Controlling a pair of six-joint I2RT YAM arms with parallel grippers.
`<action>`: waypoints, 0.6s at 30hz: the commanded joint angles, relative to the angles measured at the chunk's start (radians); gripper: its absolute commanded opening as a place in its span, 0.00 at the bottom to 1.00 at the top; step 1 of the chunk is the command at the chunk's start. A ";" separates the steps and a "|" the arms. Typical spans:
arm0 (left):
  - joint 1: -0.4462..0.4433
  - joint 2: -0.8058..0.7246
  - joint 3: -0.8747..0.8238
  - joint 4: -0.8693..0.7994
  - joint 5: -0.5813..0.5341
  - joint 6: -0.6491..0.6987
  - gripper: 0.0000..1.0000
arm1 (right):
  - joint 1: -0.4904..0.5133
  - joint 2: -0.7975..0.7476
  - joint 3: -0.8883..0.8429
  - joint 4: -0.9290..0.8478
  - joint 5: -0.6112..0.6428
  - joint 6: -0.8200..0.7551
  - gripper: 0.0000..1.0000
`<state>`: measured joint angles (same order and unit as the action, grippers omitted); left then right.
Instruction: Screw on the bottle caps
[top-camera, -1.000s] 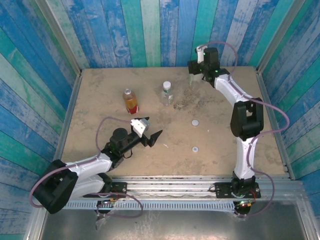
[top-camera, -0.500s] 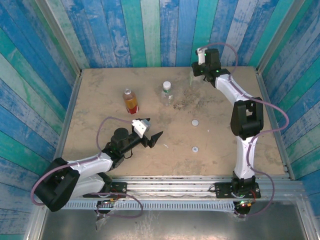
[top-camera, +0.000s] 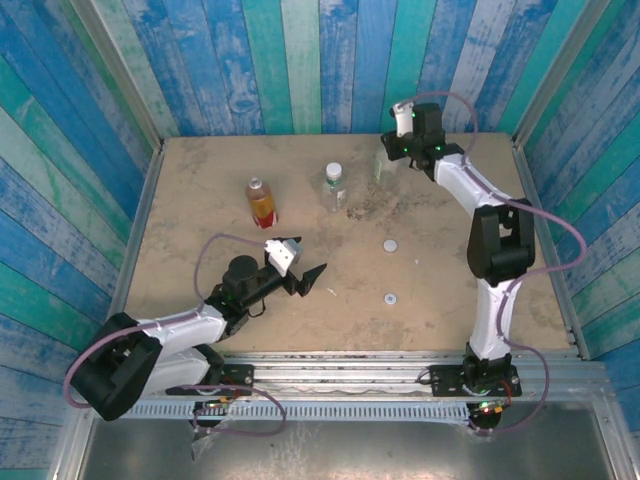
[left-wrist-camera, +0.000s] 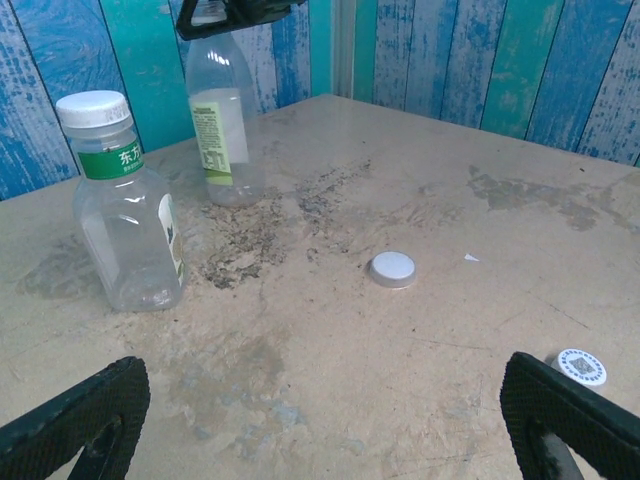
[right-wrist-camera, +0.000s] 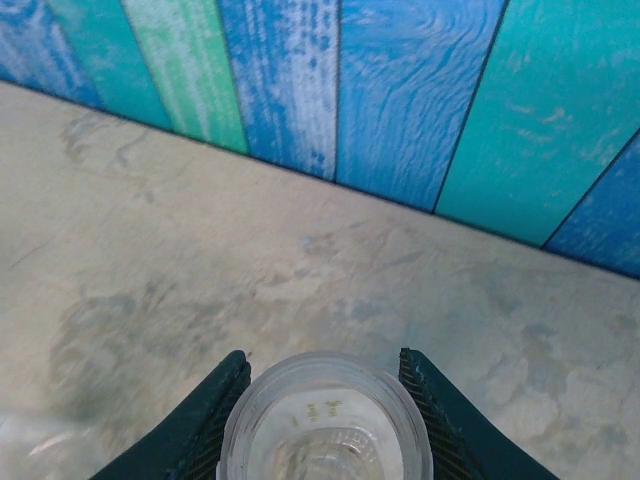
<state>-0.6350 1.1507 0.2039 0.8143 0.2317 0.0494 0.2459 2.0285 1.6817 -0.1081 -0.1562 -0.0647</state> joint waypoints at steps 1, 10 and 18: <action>0.000 0.033 0.020 0.067 0.036 -0.006 0.94 | 0.023 -0.140 -0.106 0.007 -0.043 -0.010 0.34; 0.000 0.141 0.064 0.164 0.124 -0.028 0.94 | 0.086 -0.511 -0.516 0.062 -0.143 -0.045 0.32; 0.008 0.242 0.125 0.203 0.217 0.017 0.94 | 0.187 -0.692 -0.684 -0.015 -0.422 -0.185 0.33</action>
<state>-0.6338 1.3472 0.2882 0.9806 0.3710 0.0334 0.3927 1.3628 1.0225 -0.0727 -0.4141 -0.1528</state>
